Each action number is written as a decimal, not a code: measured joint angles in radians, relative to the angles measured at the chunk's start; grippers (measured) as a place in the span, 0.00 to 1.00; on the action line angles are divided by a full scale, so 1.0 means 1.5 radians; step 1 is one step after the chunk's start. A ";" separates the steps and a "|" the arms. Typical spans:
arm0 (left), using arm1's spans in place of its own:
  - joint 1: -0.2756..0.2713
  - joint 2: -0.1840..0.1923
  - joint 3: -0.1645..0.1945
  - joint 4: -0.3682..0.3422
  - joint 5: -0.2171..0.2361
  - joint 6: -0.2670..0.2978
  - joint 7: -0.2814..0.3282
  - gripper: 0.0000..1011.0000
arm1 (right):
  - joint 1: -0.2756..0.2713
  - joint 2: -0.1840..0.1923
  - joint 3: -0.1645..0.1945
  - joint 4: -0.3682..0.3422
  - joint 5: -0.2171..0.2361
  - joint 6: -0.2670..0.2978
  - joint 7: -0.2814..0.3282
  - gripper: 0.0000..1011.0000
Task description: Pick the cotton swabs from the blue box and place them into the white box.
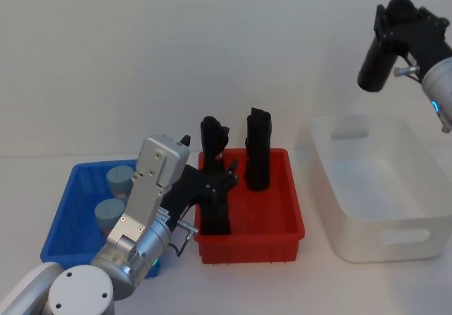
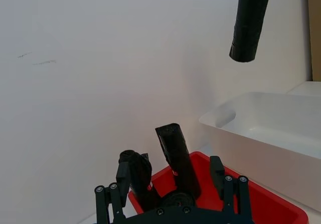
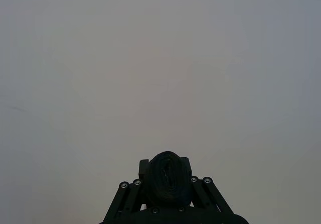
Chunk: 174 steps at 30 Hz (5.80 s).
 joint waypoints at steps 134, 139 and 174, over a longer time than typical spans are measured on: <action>0.110 0.080 -0.087 -0.015 -0.134 0.112 0.159 0.99 | 0.074 -0.012 -0.010 0.199 -0.062 0.117 0.080 0.99; 0.110 0.079 -0.088 -0.012 -0.130 0.112 0.150 0.99 | 0.074 -0.012 -0.010 0.199 -0.062 0.117 0.080 0.99; 0.032 0.057 -0.116 0.070 -0.115 0.214 0.064 0.99 | 0.074 -0.012 -0.010 0.199 -0.062 0.117 0.080 0.99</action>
